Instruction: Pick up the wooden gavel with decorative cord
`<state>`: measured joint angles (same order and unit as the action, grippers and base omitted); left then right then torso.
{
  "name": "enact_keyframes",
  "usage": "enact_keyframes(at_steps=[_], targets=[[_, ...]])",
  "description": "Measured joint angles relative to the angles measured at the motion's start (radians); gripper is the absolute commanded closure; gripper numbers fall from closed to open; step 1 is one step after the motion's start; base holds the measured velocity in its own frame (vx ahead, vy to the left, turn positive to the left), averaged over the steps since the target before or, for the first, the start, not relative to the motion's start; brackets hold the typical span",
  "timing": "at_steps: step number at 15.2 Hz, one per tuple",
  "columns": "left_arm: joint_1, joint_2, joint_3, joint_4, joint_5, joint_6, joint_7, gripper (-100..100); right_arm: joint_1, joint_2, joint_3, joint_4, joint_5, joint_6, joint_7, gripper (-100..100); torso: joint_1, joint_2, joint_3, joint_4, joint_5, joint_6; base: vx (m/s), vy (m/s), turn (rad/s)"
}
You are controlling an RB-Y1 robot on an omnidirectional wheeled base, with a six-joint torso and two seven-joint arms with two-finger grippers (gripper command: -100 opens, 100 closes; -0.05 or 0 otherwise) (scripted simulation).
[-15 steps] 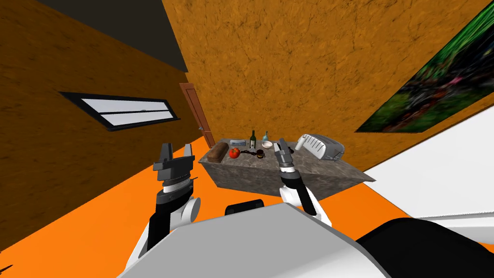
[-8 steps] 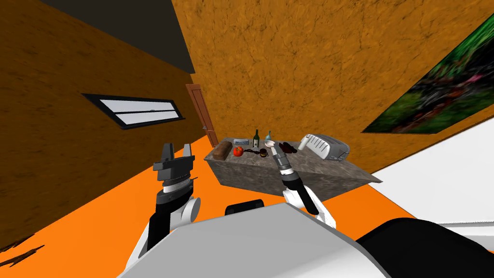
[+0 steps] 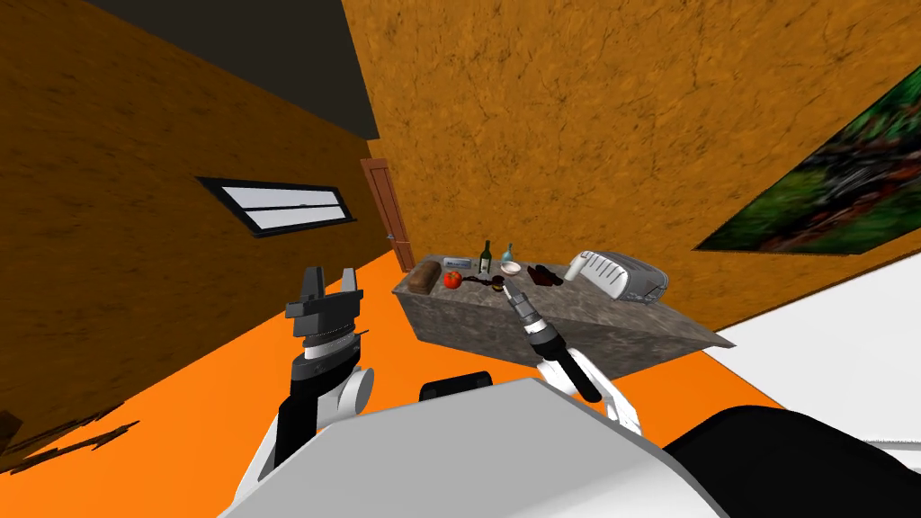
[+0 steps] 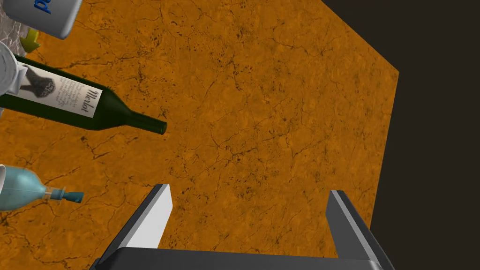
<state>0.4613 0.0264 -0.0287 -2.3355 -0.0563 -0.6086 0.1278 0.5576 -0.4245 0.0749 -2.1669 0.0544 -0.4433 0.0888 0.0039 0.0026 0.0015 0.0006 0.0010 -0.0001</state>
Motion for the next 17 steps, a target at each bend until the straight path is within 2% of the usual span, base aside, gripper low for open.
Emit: enact_keyframes(at_steps=[17], targets=[[0.0,0.0,0.0,0.0,0.0,0.0,0.0,0,0.061,-0.367,0.027,0.213,0.01,-0.011,-0.012,-100,-0.001,-0.002,-0.001,0.0,0.0,-0.001,-0.012,0.066,0.099]])
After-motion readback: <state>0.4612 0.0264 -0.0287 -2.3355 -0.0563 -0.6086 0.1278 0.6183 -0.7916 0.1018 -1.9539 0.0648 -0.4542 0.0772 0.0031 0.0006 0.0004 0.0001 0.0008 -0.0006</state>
